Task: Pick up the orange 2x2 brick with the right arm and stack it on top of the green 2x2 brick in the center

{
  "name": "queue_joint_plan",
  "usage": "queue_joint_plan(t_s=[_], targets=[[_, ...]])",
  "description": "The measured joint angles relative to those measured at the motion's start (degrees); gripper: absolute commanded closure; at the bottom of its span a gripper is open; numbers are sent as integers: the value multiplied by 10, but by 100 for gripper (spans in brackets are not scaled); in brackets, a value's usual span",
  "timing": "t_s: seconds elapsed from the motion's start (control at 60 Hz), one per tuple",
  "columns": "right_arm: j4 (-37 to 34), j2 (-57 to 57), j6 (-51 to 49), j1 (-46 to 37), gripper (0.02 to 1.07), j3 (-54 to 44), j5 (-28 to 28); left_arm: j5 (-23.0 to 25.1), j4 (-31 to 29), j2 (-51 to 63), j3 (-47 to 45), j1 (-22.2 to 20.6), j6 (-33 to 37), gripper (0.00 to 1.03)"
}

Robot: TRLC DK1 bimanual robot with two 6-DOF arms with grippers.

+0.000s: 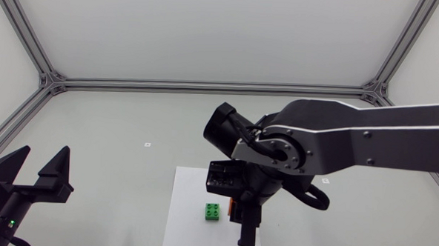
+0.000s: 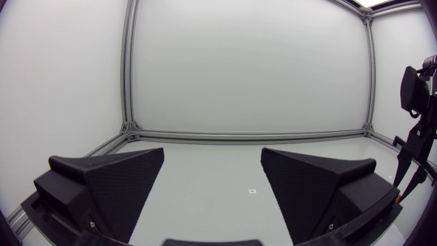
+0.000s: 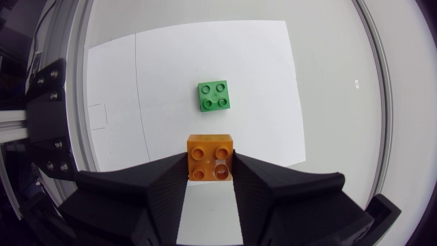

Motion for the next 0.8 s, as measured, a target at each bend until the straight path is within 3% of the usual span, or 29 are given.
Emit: queue_joint_plan(t_s=[0.8], targets=[[12,124,-54,24,83,96,4,0,0,0,0,0,0,4]])
